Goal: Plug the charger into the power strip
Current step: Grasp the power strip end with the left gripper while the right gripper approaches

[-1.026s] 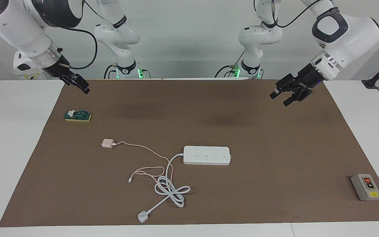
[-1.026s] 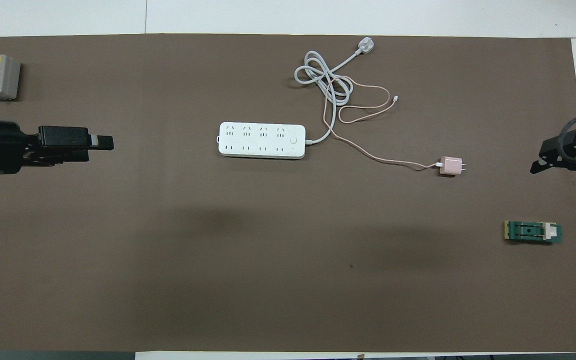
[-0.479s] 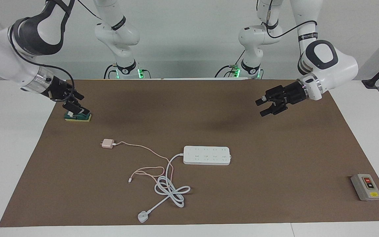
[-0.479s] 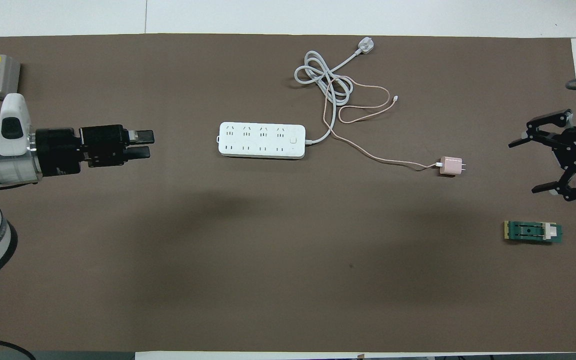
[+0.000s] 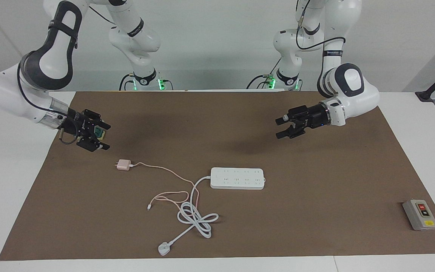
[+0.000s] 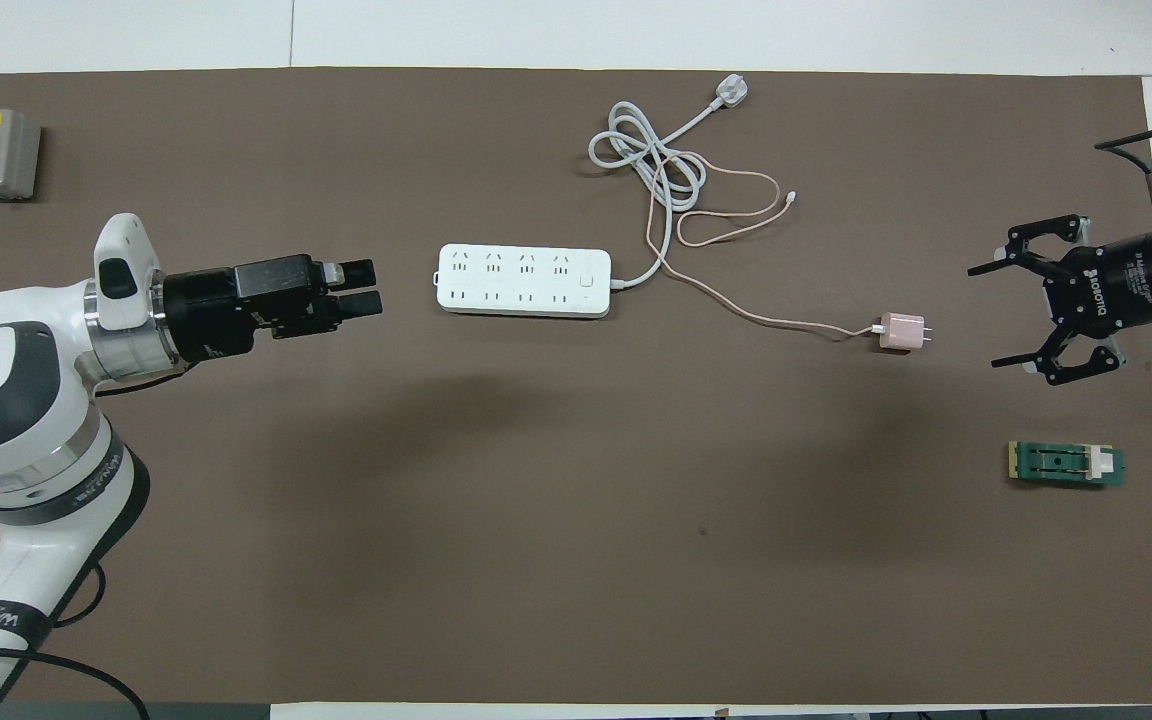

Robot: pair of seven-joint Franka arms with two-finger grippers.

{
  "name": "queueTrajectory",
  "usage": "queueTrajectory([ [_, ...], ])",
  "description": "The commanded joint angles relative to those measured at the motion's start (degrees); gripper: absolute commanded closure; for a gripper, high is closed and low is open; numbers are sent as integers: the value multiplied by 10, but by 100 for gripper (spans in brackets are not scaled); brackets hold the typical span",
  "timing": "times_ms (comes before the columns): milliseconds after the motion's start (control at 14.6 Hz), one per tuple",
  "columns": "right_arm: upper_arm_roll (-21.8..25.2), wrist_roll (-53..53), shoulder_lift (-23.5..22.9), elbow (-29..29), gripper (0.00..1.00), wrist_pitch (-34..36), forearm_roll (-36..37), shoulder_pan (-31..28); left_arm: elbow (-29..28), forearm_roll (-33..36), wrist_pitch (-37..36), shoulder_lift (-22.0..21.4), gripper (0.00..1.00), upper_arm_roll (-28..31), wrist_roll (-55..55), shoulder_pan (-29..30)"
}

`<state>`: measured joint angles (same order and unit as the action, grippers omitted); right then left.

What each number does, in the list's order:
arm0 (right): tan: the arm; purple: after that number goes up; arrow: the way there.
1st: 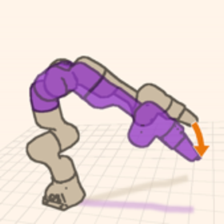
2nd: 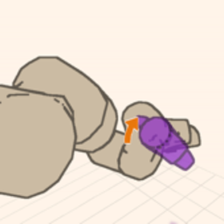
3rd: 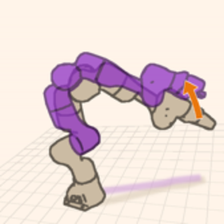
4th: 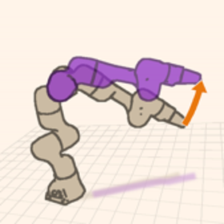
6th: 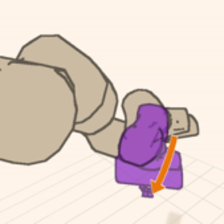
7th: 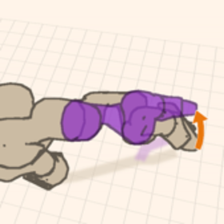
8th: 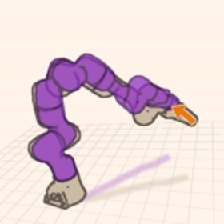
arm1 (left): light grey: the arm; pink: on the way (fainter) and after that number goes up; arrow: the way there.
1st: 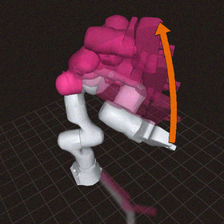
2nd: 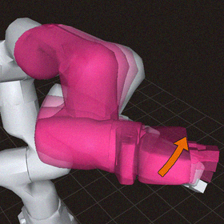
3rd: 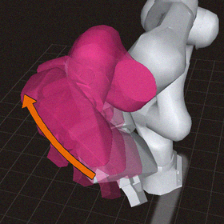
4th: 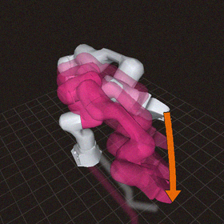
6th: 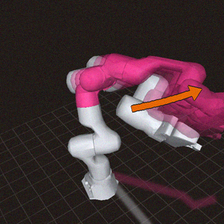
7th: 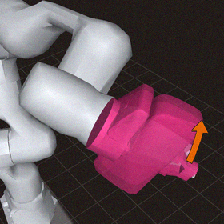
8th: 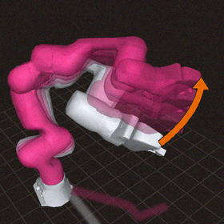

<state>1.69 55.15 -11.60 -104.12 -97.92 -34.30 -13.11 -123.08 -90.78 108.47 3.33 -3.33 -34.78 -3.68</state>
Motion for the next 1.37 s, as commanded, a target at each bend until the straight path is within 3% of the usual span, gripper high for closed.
queueTrajectory([
  [0,-5,3,-31,-13,0,-14,-38,-13,0,-57,-2,34,0,6,-71,-26],
  [137,-5,-2,-55,-11,0,-13,-43,-16,29,-78,-10,80,0,5,-160,-34],
  [410,-5,-50,-94,-13,0,-24,-69,-17,69,-73,43,98,0,6,-197,-62],
  [616,-5,-102,-119,-25,0,-53,-70,-38,71,-90,43,100,0,4,-196,-84],
  [889,-5,-102,-117,-59,0,-101,-125,-37,83,-153,-47,130,0,4,-191,-82],
  [1094,-5,-104,-120,-60,0,-106,-132,-33,81,-157,-55,136,0,4,-104,-84],
  [1300,-5,-126,-125,-66,0,-118,-132,-30,84,-152,-31,139,0,4,-105,-89],
])
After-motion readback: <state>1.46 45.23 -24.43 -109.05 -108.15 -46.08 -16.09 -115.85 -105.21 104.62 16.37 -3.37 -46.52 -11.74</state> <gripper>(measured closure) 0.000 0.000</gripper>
